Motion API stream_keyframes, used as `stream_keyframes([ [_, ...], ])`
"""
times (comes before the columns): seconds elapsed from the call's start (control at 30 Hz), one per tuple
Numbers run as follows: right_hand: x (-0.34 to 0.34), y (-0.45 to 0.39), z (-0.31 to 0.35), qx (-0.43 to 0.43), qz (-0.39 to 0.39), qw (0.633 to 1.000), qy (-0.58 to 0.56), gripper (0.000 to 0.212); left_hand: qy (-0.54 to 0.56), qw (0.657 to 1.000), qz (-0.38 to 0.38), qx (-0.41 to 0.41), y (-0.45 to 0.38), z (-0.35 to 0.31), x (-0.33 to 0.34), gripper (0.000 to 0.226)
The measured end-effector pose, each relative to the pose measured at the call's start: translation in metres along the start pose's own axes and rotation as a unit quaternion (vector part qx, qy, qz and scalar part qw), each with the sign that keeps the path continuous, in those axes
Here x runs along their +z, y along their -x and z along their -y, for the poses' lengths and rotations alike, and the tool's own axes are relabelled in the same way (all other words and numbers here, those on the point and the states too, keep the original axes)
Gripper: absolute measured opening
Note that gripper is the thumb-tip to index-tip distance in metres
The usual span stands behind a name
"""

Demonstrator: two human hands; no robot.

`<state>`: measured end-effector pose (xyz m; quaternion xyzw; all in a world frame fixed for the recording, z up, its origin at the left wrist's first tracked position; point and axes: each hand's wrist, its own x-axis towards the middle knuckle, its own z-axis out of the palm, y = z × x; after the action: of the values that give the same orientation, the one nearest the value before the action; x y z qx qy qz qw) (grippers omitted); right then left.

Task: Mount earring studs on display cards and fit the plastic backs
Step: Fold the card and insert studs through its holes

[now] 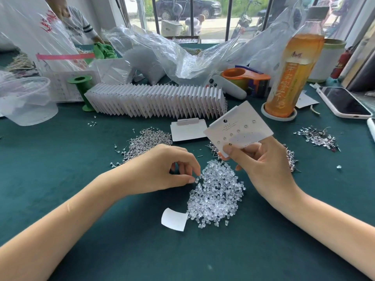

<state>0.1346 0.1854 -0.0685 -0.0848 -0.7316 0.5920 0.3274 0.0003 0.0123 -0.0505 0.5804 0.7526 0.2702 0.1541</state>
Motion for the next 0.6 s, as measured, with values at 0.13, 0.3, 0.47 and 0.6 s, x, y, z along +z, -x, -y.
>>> stream_keyframes([
  [0.13, -0.0004, -0.0002, -0.0002, 0.005, 0.000, 1.000, 0.001, 0.033, 0.005, 1.000, 0.001, 0.006, -0.0002, -0.0014, -0.0014, 0.015],
  [0.3, 0.0004, 0.0010, 0.0002, 0.007, -0.001, 1.000, 0.004, 0.034, 0.002, 1.000, 0.012, 0.017, 0.0007, -0.0031, -0.0006, 0.012],
  [0.47, 0.0000, 0.0006, 0.0006, 0.020, -0.002, 1.000, -0.001, 0.033, 0.003, 1.000, 0.017, 0.020, 0.0001, -0.0053, -0.0001, 0.013],
  [0.6, -0.0001, 0.0004, 0.0018, -0.001, 0.009, 1.000, -0.005, 0.032, 0.031, 0.999, -0.038, 0.008, 0.0013, -0.0057, -0.0058, 0.018],
])
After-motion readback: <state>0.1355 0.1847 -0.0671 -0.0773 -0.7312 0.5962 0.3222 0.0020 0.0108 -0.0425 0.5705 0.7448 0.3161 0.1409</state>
